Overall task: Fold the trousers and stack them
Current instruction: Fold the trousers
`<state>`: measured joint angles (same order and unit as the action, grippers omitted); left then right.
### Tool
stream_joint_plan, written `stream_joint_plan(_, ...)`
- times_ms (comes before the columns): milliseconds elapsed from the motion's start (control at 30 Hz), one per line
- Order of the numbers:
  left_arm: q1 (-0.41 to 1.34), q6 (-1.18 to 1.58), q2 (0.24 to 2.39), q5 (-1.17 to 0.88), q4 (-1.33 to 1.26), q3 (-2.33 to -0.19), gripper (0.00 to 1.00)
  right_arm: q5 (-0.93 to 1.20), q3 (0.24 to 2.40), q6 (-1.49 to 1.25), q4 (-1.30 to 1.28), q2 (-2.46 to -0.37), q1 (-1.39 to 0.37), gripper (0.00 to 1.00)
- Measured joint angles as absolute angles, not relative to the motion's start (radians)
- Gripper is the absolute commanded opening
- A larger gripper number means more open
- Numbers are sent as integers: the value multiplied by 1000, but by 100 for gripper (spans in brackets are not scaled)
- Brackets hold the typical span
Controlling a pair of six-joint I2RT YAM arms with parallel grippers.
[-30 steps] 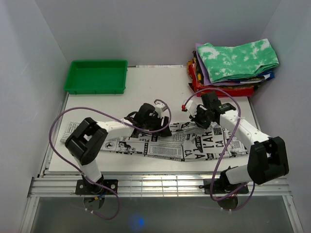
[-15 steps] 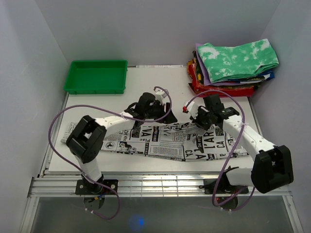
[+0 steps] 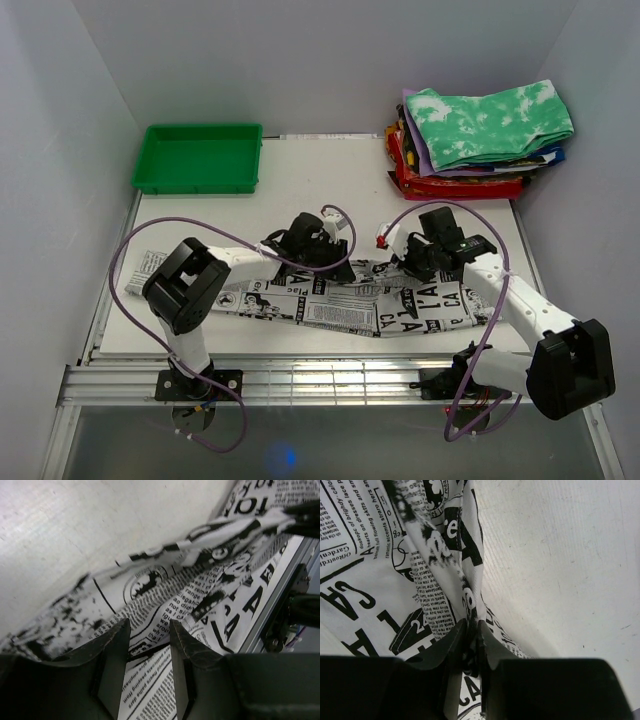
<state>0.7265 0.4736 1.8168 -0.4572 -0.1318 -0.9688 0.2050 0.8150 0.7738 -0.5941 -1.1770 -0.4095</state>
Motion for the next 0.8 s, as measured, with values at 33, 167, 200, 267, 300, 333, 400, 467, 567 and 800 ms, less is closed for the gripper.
stream_joint_plan(33,735,463,1796,-451,-131,-945,48,205,815,770,-596,-1179,-411,27)
stream_joint_plan(167,771,420,1761,-417,-112,-905,48,204,815,752,-609,-1195,-416,50)
stream_joint_plan(200,779,410,1761,-405,-107,-902,47,204,815,747,-616,-1199,-416,57)
stream_joint_plan(267,795,391,1761,-384,-96,-895,47,202,815,738,-630,-1205,-417,65)
stream_joint_plan(300,802,382,1763,-373,-89,-894,47,198,817,728,-638,-1207,-417,65)
stream_joint_plan(333,807,373,1767,-362,-83,-895,47,190,827,709,-654,-1211,-418,64)
stream_joint_plan(400,816,358,1775,-345,-85,-896,47,184,859,681,-669,-1217,-418,61)
stream_joint_plan(467,822,340,1779,-329,-89,-899,47,186,928,627,-684,-1229,-418,57)
stream_joint_plan(567,834,318,1779,-305,-94,-900,47,197,1060,551,-676,-1264,-418,44)
stream_joint_plan(800,861,273,1779,-251,-118,-893,46,210,1162,427,-648,-1375,-421,24)
